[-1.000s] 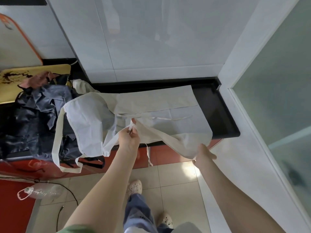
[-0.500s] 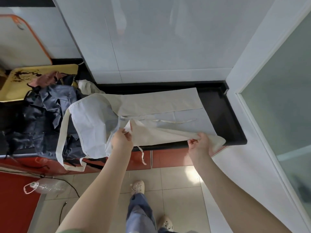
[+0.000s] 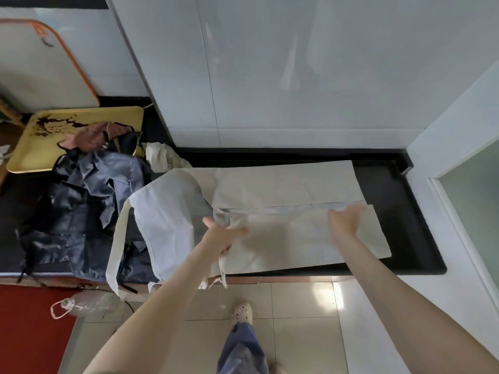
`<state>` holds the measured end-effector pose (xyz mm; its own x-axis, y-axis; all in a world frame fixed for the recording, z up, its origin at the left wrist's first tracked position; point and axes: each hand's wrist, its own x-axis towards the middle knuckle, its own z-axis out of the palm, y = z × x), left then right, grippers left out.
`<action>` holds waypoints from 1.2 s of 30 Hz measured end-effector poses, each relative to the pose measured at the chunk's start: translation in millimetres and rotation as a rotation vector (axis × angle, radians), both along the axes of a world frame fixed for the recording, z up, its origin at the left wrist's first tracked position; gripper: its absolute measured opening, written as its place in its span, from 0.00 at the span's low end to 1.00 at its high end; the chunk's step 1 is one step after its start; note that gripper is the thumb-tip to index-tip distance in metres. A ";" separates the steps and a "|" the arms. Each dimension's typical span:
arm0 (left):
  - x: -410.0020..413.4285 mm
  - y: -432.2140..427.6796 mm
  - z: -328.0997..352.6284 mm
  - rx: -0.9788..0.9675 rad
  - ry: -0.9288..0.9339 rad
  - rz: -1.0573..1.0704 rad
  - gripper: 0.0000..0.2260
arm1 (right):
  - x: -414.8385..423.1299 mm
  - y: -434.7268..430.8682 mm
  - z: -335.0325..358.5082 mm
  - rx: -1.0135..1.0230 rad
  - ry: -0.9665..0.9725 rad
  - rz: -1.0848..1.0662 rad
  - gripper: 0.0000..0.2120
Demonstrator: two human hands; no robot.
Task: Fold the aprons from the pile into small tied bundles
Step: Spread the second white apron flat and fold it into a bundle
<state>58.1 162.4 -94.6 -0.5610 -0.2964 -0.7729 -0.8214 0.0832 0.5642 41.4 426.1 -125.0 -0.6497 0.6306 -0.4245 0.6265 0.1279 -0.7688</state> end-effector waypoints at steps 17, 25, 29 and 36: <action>-84.9 -37.3 -36.2 -0.719 0.022 -1.116 0.13 | -62.4 -163.6 -39.5 0.554 -0.070 1.192 0.10; -84.5 -26.2 -54.6 -0.522 0.095 -1.125 0.11 | -73.1 -128.5 -57.1 0.750 -0.191 1.386 0.09; -89.6 -2.4 -54.6 -0.494 0.122 -1.106 0.12 | -78.3 -94.5 -47.3 0.755 -0.273 1.388 0.11; -114.8 28.1 -40.2 -0.662 -0.002 -1.293 0.07 | -82.7 -43.9 -32.5 0.477 -0.435 1.277 0.07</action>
<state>-56.7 190.5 -134.8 -0.7065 0.1102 -0.6990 0.0272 0.9913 0.1287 -41.3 382.2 -157.5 -0.7457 -0.1400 -0.6514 0.0575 0.9605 -0.2723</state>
